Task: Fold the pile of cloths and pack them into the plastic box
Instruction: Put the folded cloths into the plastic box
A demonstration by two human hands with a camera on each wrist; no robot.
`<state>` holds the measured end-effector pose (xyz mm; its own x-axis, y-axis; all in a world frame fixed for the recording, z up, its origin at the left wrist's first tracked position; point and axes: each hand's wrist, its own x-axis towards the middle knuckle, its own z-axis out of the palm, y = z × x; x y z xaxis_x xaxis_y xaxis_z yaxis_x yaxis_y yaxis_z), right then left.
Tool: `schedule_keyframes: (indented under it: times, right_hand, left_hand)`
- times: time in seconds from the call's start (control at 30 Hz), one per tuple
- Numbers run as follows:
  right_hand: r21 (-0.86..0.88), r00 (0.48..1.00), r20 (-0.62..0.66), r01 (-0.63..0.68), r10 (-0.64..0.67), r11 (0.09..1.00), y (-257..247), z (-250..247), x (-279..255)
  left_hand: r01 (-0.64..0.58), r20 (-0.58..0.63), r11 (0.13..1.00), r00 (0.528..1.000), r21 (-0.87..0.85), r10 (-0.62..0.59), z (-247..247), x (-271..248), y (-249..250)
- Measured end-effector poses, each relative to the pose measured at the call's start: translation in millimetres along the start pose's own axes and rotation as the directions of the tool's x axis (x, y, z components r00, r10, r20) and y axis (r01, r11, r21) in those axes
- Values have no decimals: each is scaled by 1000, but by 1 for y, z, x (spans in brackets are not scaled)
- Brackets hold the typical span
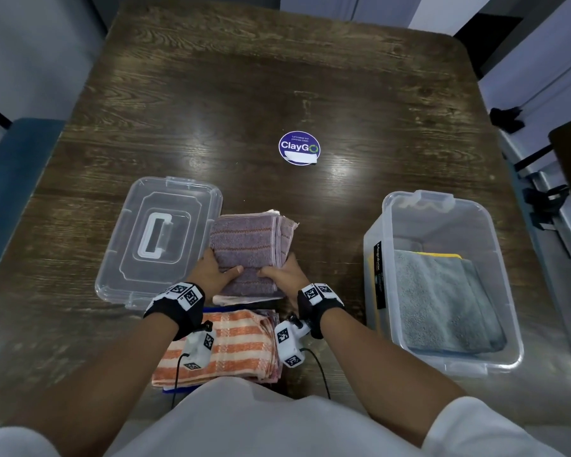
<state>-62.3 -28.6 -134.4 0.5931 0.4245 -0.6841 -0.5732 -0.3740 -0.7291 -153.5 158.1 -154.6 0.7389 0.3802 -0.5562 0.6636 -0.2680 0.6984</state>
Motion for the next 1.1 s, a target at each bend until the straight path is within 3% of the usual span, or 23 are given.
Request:
schedule_keyframes:
  times: [0.1,0.23,0.37,0.47,0.6,0.77,0.87,0.97,1.1]
  right_hand:
    - [59,998,4,56,-57,997,-22,-11,-8]
    - [117,985,45,162,-169,980,-57,-29,-31]
    - [84,970,69,228,-234,970,-88,-58,-60]
    - [33,966,52,251,-253,967,-103,-82,-82]
    - [6,962,28,271,-271,962,-123,-123,-122]
    - [131,967,-10,255,-256,958,-133,-187,-176]
    - [167,967,-96,248,-235,954,-131,-224,-202]
    - [115,964,-149,240,-222,964,-117,-259,-220]
    - [108,967,-163,216,-197,970,-87,-294,-240]
  left_hand:
    - [-39,-2,969,999,-246,40,-3,-5,20]
    - [-32,3,846,999,-532,39,-7,-13,59]
    - [74,165,718,985,-692,58,-8,-15,95]
    - [215,364,628,924,-748,116,4,-35,130]
    - [259,460,560,851,-787,254,34,-59,171]
    - [-14,315,667,874,-745,369,75,-79,227]
    - [-154,240,711,874,-687,422,109,-92,255]
    - [-228,204,735,871,-639,447,144,-106,274]
    - [-234,251,822,878,-518,408,187,-117,276]
